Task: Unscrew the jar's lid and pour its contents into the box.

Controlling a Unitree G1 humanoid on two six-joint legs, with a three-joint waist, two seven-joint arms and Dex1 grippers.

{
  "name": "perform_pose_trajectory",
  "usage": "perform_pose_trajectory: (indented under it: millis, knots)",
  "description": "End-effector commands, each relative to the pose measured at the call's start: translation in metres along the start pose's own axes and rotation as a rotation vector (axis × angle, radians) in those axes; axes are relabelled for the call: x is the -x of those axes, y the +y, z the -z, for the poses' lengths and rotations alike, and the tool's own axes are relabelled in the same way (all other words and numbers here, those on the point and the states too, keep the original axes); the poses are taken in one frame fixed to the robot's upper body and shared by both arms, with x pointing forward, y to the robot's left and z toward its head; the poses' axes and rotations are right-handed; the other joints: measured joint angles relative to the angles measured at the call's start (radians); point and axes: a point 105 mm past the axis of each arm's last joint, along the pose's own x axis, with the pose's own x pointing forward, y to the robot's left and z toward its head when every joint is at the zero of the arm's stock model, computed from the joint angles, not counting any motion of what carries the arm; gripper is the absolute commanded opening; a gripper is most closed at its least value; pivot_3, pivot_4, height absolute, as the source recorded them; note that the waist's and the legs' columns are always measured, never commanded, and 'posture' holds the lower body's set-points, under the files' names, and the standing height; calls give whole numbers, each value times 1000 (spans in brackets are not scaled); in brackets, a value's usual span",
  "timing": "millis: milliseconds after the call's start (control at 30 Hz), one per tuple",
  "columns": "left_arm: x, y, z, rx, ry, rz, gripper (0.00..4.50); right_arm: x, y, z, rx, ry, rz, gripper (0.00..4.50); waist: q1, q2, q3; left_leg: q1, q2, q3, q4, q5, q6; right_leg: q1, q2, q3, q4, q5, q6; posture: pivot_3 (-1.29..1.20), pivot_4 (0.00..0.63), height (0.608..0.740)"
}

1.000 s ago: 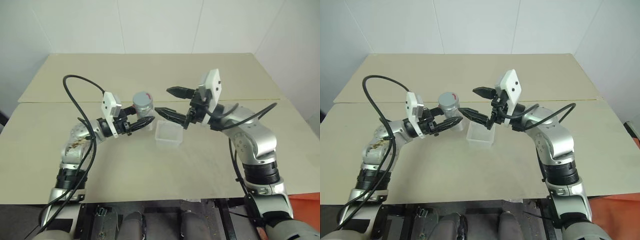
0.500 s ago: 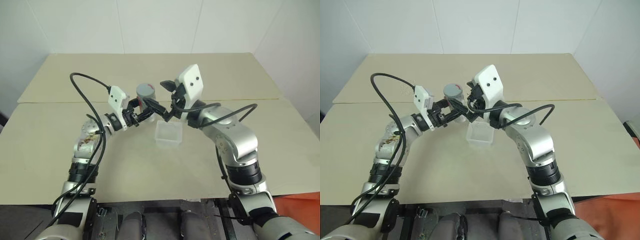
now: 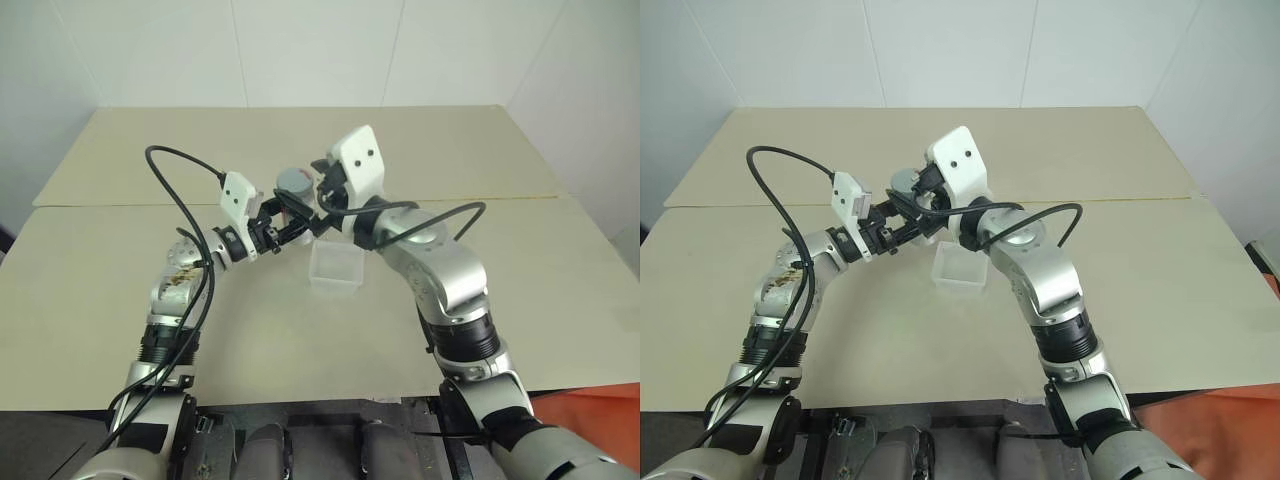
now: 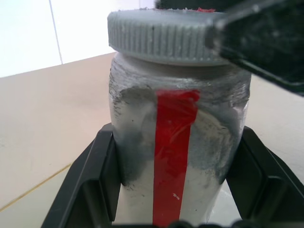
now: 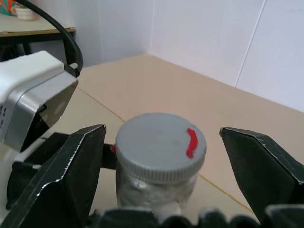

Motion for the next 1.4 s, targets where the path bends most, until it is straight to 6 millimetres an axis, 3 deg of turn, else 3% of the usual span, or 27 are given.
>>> perform_pose_trajectory:
  millis: [33,933,1033,1133,1167,1400]
  knots:
    - [-4,-5,-18,-40,-51,31,2662,-2,-1,-16,21,-54,16,4469,0,0,0,0,0,0,0,0,0,0,0,0,0,0,0,0,150,740]
    - [-1,-11,-14,-41,-39,44,2662,-7,4,-20,41,-65,-9,4469,-1,0,0,0,0,0,0,0,0,0,0,0,0,0,0,0,150,740]
    - [0,-11,-14,-42,-38,43,2662,-7,4,-19,39,-64,-12,3907,-1,0,0,0,0,0,0,0,0,0,0,0,0,0,0,0,150,740]
    - [1,-11,-14,-44,-37,44,2662,-7,5,-18,36,-56,-19,2875,-1,0,0,0,0,0,0,0,0,0,0,0,0,0,0,0,150,740]
    - [1,-11,-14,-45,-37,44,2662,-7,5,-17,37,-54,-22,2752,-1,0,0,0,0,0,0,0,0,0,0,0,0,0,0,0,150,740]
    - [1,-12,-13,-51,-35,50,2662,-8,5,-17,43,-53,-25,2752,-2,0,0,0,0,0,0,0,0,0,0,0,0,0,0,0,150,740]
